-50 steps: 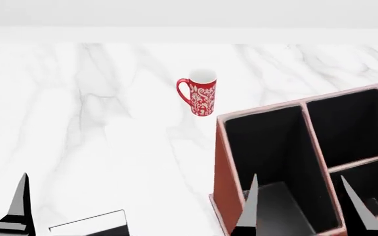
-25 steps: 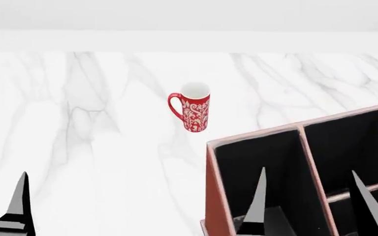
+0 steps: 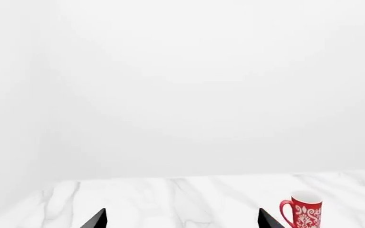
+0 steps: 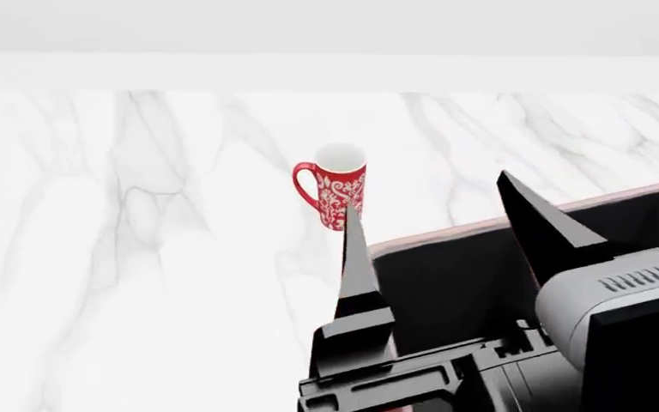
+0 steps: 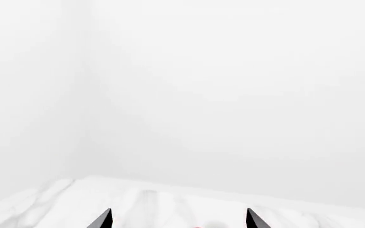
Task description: Pick up the book and place it in the left compartment of the caddy.
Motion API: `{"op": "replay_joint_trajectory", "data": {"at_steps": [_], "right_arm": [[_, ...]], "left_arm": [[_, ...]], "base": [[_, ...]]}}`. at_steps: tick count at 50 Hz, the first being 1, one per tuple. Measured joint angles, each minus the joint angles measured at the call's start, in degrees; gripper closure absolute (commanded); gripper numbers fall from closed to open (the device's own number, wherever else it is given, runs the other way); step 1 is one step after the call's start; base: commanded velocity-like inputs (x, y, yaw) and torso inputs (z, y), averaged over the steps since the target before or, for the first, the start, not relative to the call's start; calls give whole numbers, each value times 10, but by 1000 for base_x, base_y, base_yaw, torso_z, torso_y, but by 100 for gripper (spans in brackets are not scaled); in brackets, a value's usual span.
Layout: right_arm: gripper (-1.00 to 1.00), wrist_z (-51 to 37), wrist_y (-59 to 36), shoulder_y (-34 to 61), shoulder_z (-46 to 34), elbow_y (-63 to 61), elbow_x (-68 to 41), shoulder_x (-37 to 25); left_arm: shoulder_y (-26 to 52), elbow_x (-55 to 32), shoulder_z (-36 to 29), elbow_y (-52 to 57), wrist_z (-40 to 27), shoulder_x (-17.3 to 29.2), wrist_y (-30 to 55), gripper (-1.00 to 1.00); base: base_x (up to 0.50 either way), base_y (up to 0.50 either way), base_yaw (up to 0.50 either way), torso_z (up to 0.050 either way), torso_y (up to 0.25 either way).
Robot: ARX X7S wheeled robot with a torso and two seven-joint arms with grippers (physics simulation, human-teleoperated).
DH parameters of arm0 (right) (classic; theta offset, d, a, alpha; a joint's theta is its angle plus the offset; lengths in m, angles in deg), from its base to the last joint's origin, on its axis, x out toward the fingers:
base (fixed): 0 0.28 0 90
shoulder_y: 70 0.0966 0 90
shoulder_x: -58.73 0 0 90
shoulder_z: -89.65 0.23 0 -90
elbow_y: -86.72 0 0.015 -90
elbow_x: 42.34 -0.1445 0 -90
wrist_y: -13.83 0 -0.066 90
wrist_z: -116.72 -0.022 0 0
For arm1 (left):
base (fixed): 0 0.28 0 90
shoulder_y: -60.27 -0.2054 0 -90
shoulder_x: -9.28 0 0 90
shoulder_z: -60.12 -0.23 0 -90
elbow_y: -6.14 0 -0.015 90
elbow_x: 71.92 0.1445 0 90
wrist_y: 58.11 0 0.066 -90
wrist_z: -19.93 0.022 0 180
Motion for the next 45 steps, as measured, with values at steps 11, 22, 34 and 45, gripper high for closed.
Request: {"op": "replay_joint_trajectory", "data": {"at_steps": [11,22,34,45], "right_arm": [[-100,10,-33,90,-30,32,-58,1],[-100,28,-70,187,-68,80,-117,17],[-100,60,-109,272,-116,131,-143,57],[-100,74,-147,343,-167,187,-168,108]], "left_arm": [[11,-71,31,-2,-45,38,8,-100],[12,-149,79,-5,-69,70,8,-100],[1,-190,113,-6,-77,99,-7,-100],[-9,-219,131,-10,-82,119,-19,-100]], "base": [[0,0,0,0,0],[0,0,0,0,0],[0,0,0,0,0],[0,0,0,0,0]]}}
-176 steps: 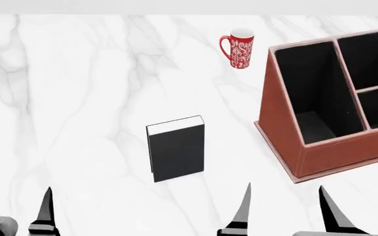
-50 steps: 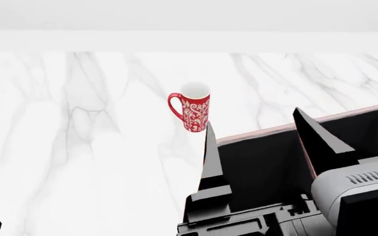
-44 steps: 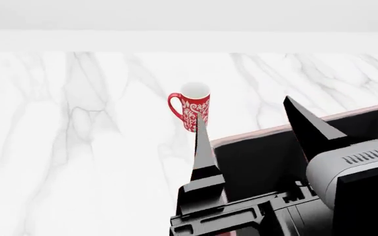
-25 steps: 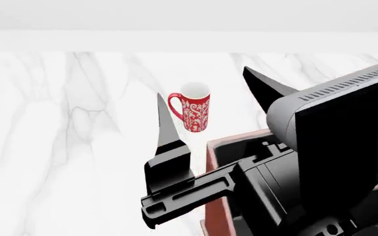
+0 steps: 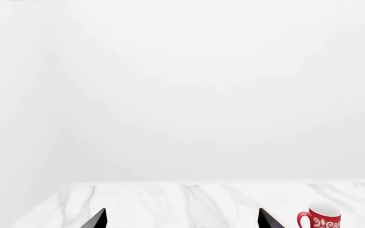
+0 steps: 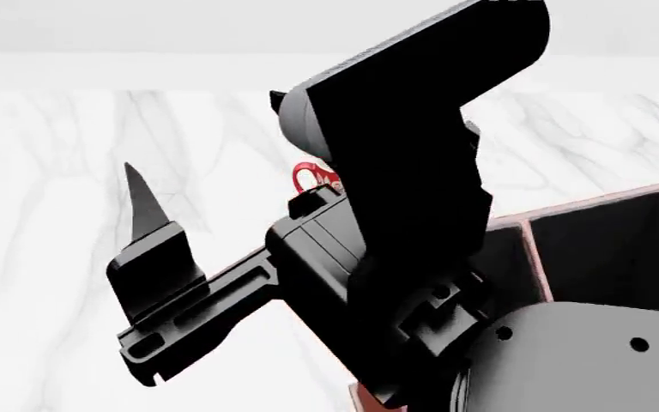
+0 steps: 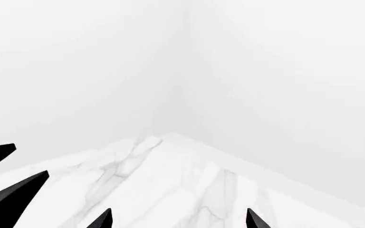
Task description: Pick up the book and place it in the left compartment of the caddy.
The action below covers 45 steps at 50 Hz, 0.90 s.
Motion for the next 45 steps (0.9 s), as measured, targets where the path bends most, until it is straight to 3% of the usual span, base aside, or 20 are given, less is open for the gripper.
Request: {"op": "replay_joint_trajectory", "data": {"at_steps": [25,45], "right_arm": [[-100,28,-102,122,-106,61,-62,67],[-100,31,-142,160,-152,66,-116,85]], "left_arm": [[-31,-6,50,-34,14,31,-30,-100],[-42,48,37,-71,38,40,-52,-100]], "base": [[0,0,0,0,0],[0,0,0,0,0]]}}
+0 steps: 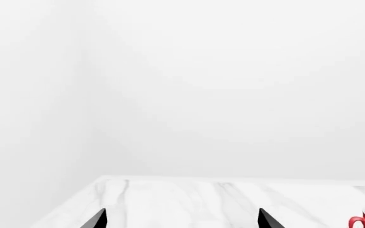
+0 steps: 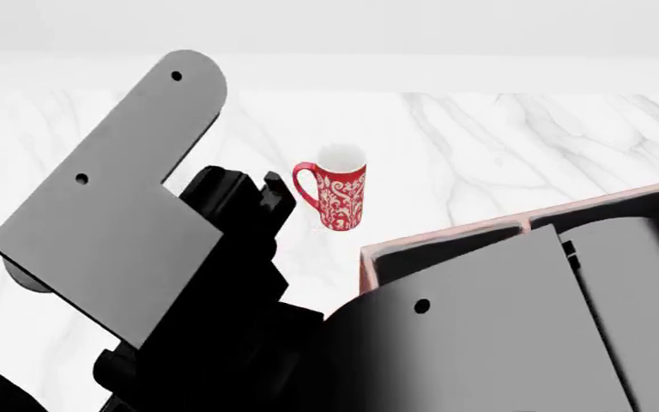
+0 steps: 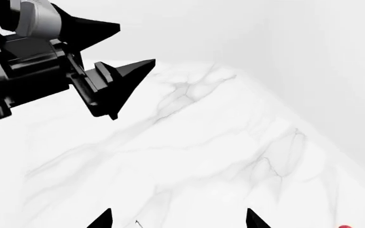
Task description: Pick up the book and place it in the left compartment of the caddy.
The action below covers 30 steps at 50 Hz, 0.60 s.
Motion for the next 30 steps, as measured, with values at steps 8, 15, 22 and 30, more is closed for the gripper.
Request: {"op": "replay_joint_trajectory", "data": {"at_steps": [8,15,22,30], "right_arm": [[-100,8,-16,9,-16,4,-4,6],[-100,33,-30,17,-26,9,4,15],[-100,82,-44,26,-29,18,33,27],[-100,136,-59,35,-36,30,67,34]], "left_arm": [[-3,10,0,-4,0,2,-4,-100],[-5,15,1,-4,0,4,-7,-100],[-9,16,6,-5,-1,6,-9,-100],[-11,16,10,-7,-1,7,-11,-100]], "base": [[0,0,0,0,0],[0,0,0,0,0],[0,0,0,0,0],[0,0,0,0,0]]}}
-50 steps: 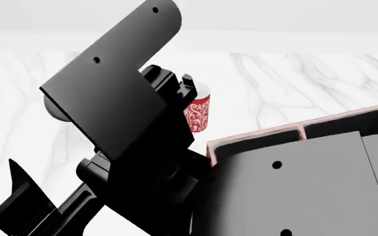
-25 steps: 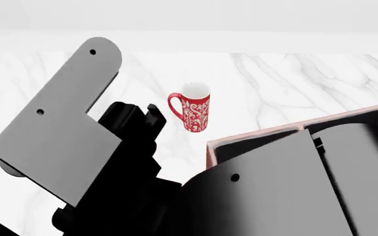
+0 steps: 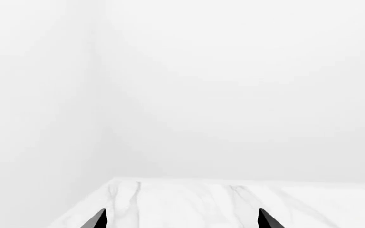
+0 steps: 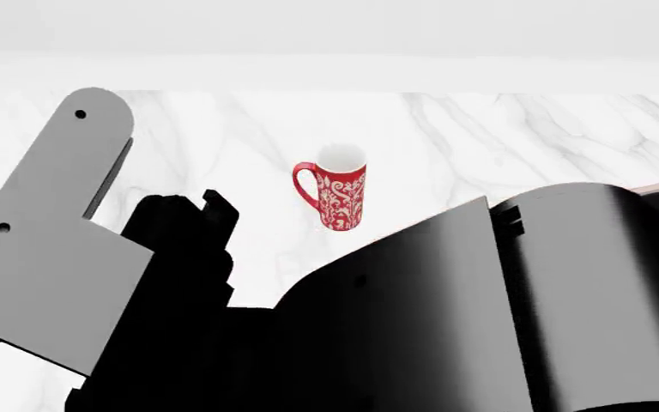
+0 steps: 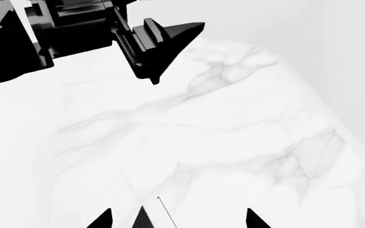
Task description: Pick up the book and place it in the left compartment of the caddy.
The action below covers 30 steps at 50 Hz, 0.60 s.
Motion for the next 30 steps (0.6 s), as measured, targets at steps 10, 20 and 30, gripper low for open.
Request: {"op": "replay_joint_trajectory", "data": {"at_steps": [10,20,30], "right_arm": [[-100,73,-10,3,-9,8,54,-1],[-100,153,-7,1,-28,26,124,-5],[-100,240,16,-4,-66,40,216,-15]], "left_arm": [[-2,1,1,-1,-1,2,-2,-100],[-4,1,2,0,-3,4,-3,-100],[-5,1,1,1,-6,5,-3,-100]], "base": [[0,0,0,0,0],[0,0,0,0,0],[0,0,0,0,0]]}}
